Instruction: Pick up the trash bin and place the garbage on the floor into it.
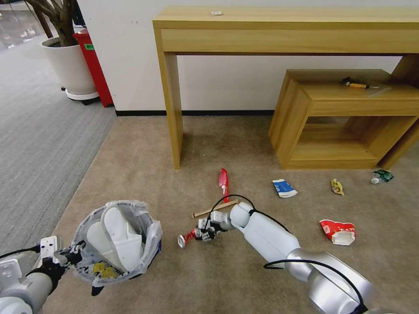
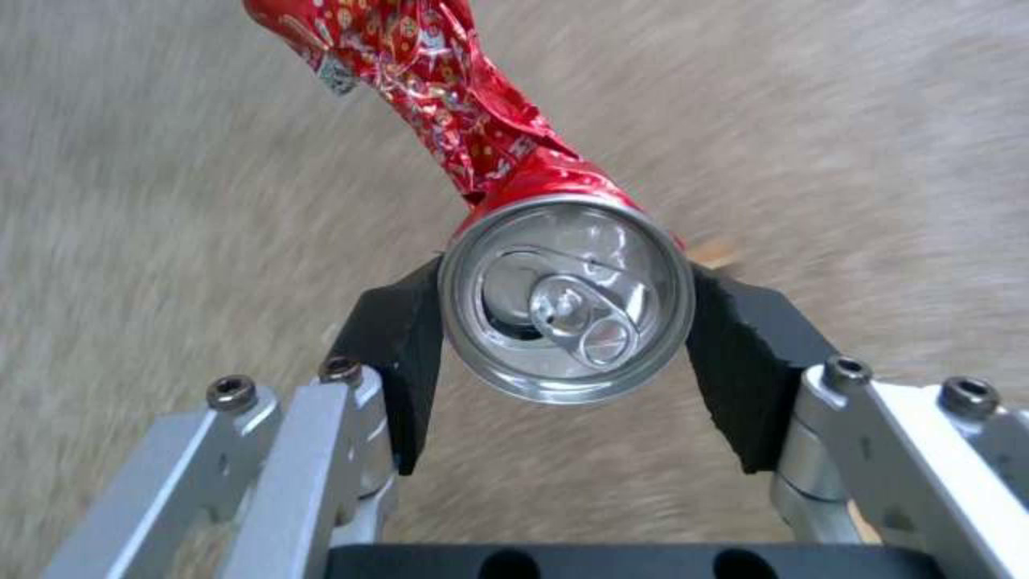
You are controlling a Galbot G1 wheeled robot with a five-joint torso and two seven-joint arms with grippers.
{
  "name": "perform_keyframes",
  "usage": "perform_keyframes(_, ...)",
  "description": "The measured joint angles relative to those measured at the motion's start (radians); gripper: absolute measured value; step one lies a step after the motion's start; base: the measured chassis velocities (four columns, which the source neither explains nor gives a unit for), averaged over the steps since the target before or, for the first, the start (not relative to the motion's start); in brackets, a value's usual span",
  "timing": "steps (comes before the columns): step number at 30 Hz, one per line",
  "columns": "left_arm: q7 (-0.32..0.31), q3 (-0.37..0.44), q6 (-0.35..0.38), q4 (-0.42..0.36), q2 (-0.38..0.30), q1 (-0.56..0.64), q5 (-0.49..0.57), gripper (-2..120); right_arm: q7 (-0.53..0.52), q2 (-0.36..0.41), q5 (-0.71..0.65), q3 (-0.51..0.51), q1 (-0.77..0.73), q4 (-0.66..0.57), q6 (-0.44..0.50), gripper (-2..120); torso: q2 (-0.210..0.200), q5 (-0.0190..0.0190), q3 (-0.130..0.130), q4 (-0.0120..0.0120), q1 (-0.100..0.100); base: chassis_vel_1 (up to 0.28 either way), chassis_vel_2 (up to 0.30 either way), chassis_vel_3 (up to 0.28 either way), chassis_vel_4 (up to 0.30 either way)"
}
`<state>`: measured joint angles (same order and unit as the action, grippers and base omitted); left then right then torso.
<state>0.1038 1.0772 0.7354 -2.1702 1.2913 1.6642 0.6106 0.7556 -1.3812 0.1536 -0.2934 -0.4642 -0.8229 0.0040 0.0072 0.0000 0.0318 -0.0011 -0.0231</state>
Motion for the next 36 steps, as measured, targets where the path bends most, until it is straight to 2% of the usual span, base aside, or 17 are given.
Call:
perform_keyframes(5,-0.003,-0.022,0.0,0.019,-0.011,-0.023,0.002,0,-0.018,0.041,-0.068,0.061,-0.028,-0.115,-0.035,49,0.0,-0.0002,0.0,0.0005,0.0,0.0,0.0,0.0,0.0)
perform_keyframes(9,-0.011,-0.067,0.0,0.067,-0.049,-0.057,0.002,0,-0.033,0.09,-0.147,0.16,-0.06,-0.306,-0.073,49,0.0,0.0,0.0,0.0002,0.0,0.0,0.0,0.0,0.0)
perform_keyframes(10,-0.011,-0.067,0.0,0.067,-0.049,-0.057,0.002,0,-0.033,0.09,-0.147,0.16,-0.06,-0.306,-0.073,49,0.0,0.0,0.0,0.0002,0.0,0.0,0.0,0.0,0.0)
perform_keyframes(12,-0.015,-0.094,0.0,0.088,-0.07,-0.077,0.0,0,-0.04,0.112,-0.191,0.189,-0.058,-0.403,-0.095,49,0.0,-0.0003,0.0,0.0004,0.0,0.0,0.0,0.0,0.0)
perform_keyframes(15,-0.027,-0.126,0.0,0.109,-0.083,-0.109,-0.004,0,-0.045,0.134,-0.23,0.192,-0.04,-0.476,-0.112,49,0.0,-0.0001,0.0,0.0005,0.0,0.0,0.0,0.0,0.0)
perform_keyframes(20,-0.058,-0.2,0.0,0.126,-0.107,-0.162,-0.003,0,-0.051,0.195,-0.314,0.145,0.017,-0.623,-0.155,49,0.0,-0.0002,0.0,0.0004,0.0,0.0,0.0,0.0,0.0)
perform_keyframes(22,-0.061,-0.212,0.0,0.127,-0.112,-0.17,-0.003,0,-0.054,0.209,-0.326,0.132,0.026,-0.645,-0.161,49,0.0,-0.0002,0.0,0.0005,0.0,0.0,0.0,0.0,0.0)
perform_keyframes(25,-0.075,-0.263,0.0,0.142,-0.132,-0.206,-0.004,0,-0.07,0.287,-0.375,0.043,0.042,-0.765,-0.192,49,0.0,-0.0001,0.0,0.0001,0.0,0.0,0.0,0.0,0.0)
perform_keyframes(29,-0.088,-0.296,0.0,0.149,-0.14,-0.229,-0.003,0,-0.075,0.33,-0.375,-0.032,0.031,-0.838,-0.196,49,0.0,-0.0002,0.0,0.0002,0.0,0.0,0.0,0.0,0.0)
perform_keyframes(36,-0.107,-0.33,0.0,0.146,-0.157,-0.241,0.007,0,-0.081,0.331,-0.365,-0.114,0.023,-0.89,-0.204,49,0.0,-0.0002,0.0,0.0005,0.0,0.0,0.0,0.0,0.0)
